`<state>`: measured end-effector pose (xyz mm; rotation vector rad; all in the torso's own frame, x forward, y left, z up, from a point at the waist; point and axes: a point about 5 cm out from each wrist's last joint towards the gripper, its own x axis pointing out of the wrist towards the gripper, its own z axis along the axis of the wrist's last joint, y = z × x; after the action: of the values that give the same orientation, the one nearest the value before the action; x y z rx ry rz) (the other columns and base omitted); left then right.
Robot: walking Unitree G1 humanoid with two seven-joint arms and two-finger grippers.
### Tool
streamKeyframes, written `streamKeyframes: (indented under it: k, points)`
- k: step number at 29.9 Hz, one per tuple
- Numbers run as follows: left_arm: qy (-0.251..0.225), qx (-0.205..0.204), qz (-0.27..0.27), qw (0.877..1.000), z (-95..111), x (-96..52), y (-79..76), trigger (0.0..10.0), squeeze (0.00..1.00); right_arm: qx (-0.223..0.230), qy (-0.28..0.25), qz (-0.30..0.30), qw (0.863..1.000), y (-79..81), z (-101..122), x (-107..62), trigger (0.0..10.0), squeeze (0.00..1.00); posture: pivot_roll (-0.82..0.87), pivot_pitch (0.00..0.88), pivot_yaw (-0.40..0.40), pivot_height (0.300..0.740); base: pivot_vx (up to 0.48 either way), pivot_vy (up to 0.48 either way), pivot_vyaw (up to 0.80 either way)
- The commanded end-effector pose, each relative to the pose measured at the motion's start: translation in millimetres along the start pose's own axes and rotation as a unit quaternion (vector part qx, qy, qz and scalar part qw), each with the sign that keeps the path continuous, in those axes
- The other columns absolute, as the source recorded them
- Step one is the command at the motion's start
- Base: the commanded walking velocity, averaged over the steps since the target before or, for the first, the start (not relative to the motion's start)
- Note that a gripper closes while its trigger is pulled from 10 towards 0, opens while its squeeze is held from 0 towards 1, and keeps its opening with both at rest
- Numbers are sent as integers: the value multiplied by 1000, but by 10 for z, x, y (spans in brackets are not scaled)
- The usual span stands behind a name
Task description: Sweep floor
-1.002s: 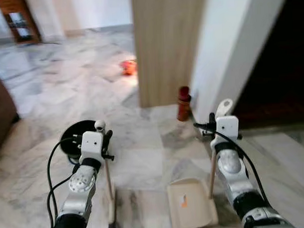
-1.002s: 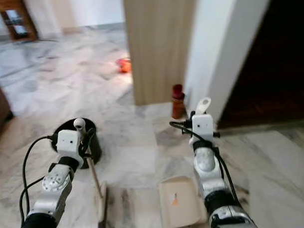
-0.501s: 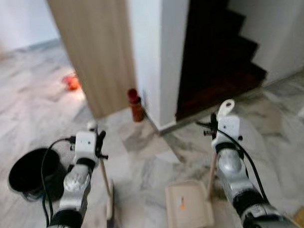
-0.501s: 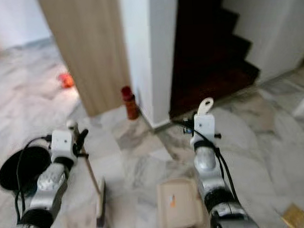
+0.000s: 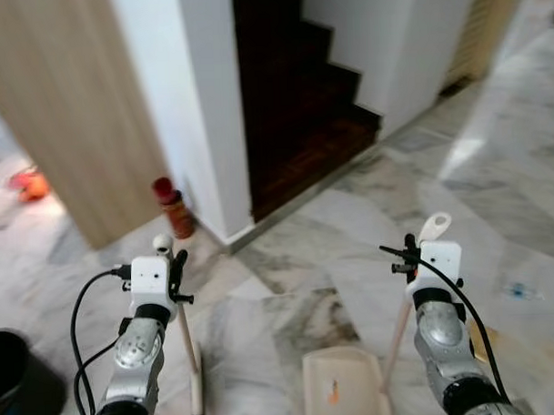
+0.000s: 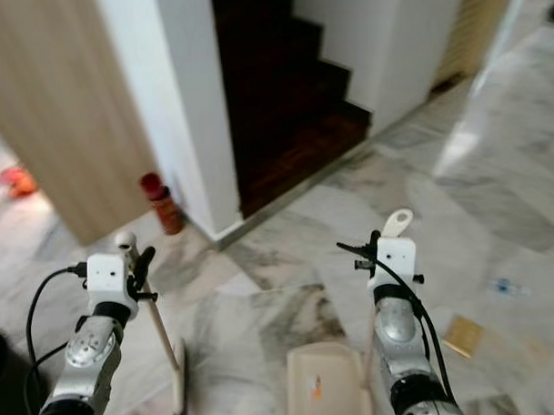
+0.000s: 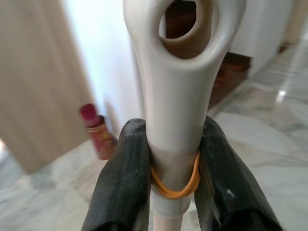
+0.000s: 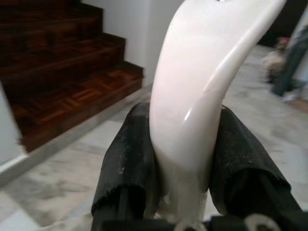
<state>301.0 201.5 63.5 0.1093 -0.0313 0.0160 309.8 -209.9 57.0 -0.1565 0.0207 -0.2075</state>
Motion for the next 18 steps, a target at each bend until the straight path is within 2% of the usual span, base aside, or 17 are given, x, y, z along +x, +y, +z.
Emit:
streamKeyframes:
  k: [1, 8, 18]
  points:
    - [-21, 9, 0, 1000, 83, 33, 25, 10000, 0, 4, -28, -1, 1000, -12, 106, 35, 10000, 0, 64, 0, 32, 740, 0, 0, -800]
    - [-25, 8, -16, 1000, 100, 58, -54, 10000, 0, 5, -35, -12, 999, -64, 114, 17, 10000, 0, 50, 0, 37, 740, 0, 0, -800]
    - [-30, 9, -8, 999, 125, 63, 9, 10000, 0, 8, -30, -11, 999, -40, 106, 10, 10000, 0, 49, 0, 42, 740, 0, 0, -800]
